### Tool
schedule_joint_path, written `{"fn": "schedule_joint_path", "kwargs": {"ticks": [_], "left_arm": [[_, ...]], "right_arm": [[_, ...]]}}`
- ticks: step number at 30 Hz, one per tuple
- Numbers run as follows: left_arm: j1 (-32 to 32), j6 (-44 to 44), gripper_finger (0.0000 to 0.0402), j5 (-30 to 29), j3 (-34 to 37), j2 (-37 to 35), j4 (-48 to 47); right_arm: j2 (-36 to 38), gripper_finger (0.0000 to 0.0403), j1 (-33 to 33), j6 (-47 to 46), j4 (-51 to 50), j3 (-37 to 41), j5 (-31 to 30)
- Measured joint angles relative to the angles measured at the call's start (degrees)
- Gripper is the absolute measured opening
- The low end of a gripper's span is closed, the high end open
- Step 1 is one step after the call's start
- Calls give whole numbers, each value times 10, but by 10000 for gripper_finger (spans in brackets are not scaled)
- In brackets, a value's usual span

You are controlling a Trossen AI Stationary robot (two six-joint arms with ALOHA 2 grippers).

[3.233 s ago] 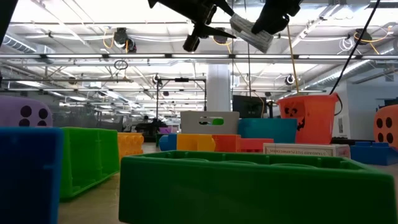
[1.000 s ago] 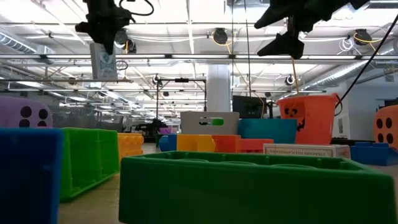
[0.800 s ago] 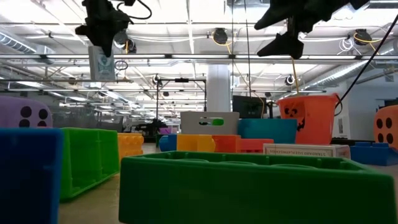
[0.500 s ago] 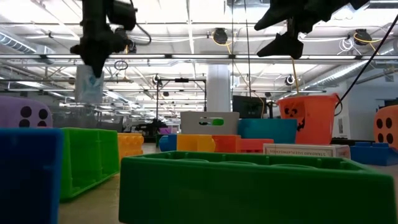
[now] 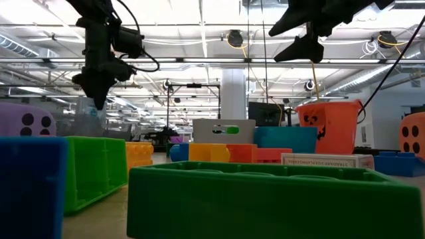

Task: Pick & Place Toys
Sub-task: Put the blue deck of cards into the black bin

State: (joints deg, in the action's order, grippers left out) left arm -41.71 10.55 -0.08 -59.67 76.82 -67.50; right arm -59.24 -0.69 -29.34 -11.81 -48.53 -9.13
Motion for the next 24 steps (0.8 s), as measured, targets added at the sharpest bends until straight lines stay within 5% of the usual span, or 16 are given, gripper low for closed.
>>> {"fn": "schedule_joint_path", "kwargs": {"ticks": [24], "left_arm": [[-122,-93,88,17,1,0,28]], "right_arm": [[0,325,0,-30,0,0,-3]]}}
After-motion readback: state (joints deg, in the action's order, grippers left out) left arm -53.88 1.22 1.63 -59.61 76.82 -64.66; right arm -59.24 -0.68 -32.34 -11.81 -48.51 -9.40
